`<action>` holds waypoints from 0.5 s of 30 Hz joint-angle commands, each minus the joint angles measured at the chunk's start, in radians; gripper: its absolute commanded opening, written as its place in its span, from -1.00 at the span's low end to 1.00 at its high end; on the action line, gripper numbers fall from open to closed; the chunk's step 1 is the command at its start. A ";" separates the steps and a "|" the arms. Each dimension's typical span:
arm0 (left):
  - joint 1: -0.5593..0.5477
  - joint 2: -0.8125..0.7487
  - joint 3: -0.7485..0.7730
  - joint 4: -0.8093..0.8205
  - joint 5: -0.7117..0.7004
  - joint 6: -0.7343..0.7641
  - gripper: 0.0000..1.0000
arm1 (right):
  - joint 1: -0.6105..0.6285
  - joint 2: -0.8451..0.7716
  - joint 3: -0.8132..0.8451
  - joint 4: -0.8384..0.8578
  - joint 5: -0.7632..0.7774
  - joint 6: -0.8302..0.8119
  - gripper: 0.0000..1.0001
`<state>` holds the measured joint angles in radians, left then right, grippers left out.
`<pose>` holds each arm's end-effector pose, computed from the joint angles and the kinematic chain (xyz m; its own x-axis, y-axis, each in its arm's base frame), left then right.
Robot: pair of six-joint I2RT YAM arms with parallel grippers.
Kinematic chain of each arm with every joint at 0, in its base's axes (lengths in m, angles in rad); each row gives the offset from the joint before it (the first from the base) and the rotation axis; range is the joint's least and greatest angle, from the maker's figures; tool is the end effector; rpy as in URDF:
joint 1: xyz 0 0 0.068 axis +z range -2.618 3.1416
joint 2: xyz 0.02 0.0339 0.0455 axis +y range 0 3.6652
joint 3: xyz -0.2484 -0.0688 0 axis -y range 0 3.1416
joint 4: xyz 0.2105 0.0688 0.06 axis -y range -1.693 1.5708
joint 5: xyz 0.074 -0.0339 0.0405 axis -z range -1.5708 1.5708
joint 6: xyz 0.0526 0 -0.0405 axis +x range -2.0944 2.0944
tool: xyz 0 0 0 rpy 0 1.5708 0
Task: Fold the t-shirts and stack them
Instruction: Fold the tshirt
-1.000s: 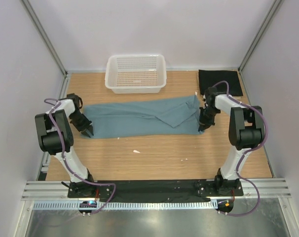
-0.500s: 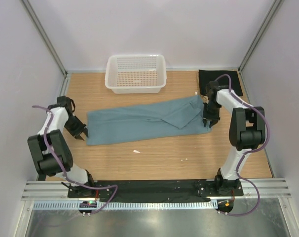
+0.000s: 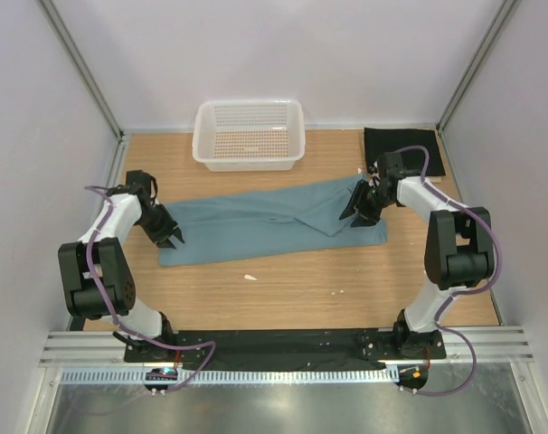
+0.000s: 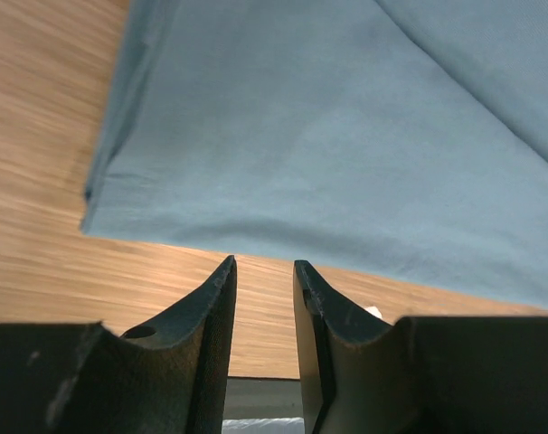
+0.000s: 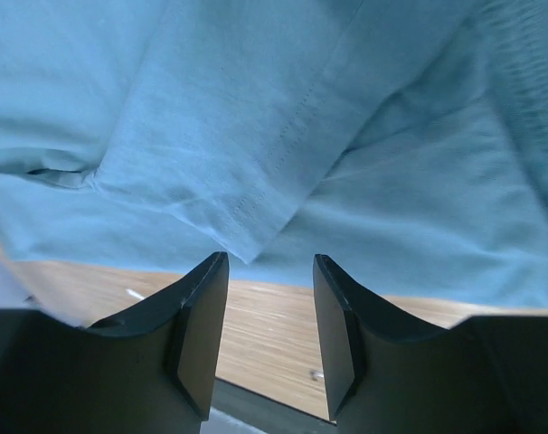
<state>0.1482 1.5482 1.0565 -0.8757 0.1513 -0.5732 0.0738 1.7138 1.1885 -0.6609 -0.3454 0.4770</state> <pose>0.2521 0.0296 0.1919 -0.7510 -0.6542 -0.0897 -0.6227 0.7468 -0.2336 0.3118 0.0409 0.1912 -0.9113 0.3658 -0.1892 0.2502 0.8567 0.4511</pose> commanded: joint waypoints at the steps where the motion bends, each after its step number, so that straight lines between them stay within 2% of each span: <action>1: -0.029 -0.005 0.014 0.038 0.070 -0.005 -0.34 | 0.003 0.038 -0.049 0.179 -0.159 0.124 -0.02; 15: -0.030 -0.022 0.020 0.024 0.077 0.021 -0.32 | 0.001 0.113 -0.090 0.261 -0.202 0.167 -0.07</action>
<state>0.1181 1.5520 1.0569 -0.8642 0.2031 -0.5674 0.0746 1.8122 1.1122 -0.4515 -0.5102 0.6109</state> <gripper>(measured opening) 0.337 0.469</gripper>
